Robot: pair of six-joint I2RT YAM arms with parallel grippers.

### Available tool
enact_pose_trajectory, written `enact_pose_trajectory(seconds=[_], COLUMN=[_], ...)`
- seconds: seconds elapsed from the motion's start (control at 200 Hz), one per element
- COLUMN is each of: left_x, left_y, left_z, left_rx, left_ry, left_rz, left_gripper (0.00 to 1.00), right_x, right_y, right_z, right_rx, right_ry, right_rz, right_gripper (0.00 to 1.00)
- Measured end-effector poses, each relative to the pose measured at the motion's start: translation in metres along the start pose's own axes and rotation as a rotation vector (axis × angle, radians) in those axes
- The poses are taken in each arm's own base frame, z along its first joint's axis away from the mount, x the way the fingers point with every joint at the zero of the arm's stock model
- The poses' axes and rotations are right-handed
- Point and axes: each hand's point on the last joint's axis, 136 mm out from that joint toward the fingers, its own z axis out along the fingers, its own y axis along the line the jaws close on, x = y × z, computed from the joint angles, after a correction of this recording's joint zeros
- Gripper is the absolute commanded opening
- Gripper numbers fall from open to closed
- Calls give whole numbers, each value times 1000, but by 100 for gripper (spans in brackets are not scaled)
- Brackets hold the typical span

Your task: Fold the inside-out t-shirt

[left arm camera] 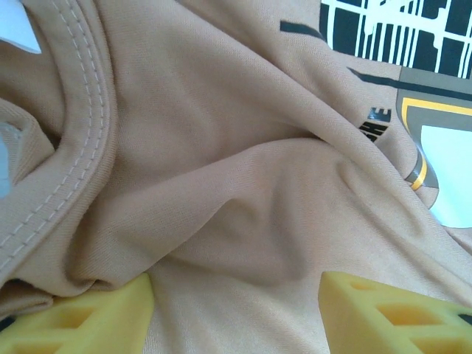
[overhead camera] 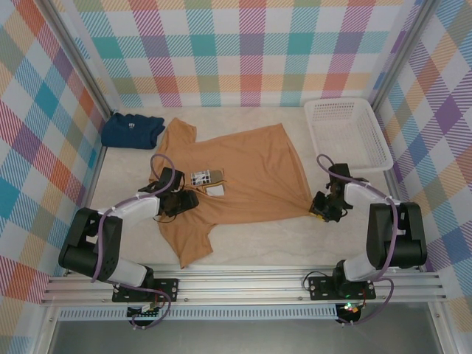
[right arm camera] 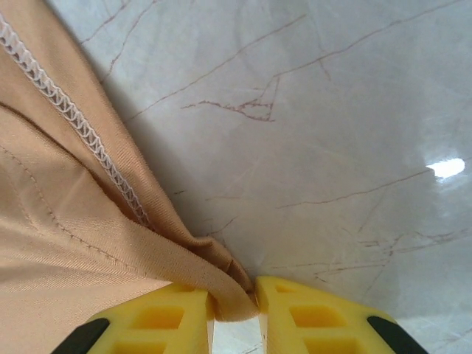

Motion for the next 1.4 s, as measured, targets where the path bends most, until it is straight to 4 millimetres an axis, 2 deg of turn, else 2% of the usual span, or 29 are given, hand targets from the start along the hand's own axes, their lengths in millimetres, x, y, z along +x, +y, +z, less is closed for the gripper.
enact_pose_trajectory(seconds=[0.145, 0.37, 0.5, 0.585, 0.655, 0.7, 0.795, 0.85, 0.91, 1.005, 1.09, 1.15, 1.26, 1.33, 1.4], left_x=[-13, -46, -57, -62, -66, -68, -62, -53, -38, -11, 7, 15, 22, 24, 26], left_y=[-11, -45, -59, -64, -68, -70, -65, -56, -40, -11, 13, 25, 35, 38, 40], left_z=[8, 26, 22, 9, -12, -29, -65, -79, -84, -79, -76, -76, -77, -76, -76], left_rx=[11, 80, 117, 138, 159, 178, 199, 192, 161, 78, 8, -28, -47, -52, -58], left_ry=[-1, -9, -22, -43, -75, -106, -164, -182, -172, -119, -77, -63, -63, -64, -62], left_rz=[16, 27, 43, 51, 58, 61, 65, 62, 53, 37, 13, -11, -39, -50, -55], left_gripper=[62, 63, 64, 66, 68, 69, 70, 70, 70, 70, 70, 70, 70, 70, 70], right_x=[-9, -52, -61, -59, -39, -17, 33, 63, 92, 141, 177, 195, 212, 218, 222], right_y=[1, -1, 2, 23, 60, 90, 137, 157, 176, 204, 234, 253, 275, 283, 285], right_z=[-1, -10, -24, -46, -66, -76, -78, -67, -48, -13, 10, 20, 33, 43, 53], right_rx=[9, 36, 35, 1, -64, -134, -255, -297, -326, -330, -360, -389, -419, -419, -406], right_ry=[-3, -124, -187, -276, -344, -370, -345, -287, -212, -73, 17, 58, 111, 141, 167], right_rz=[3, 0, -30, -130, -288, -406, -592, -671, -740, -846, -913, -942, -955, -952, -943], right_gripper=[24, 26, 35, 44, 47, 48, 50, 50, 51, 52, 52, 52, 49, 42, 30])
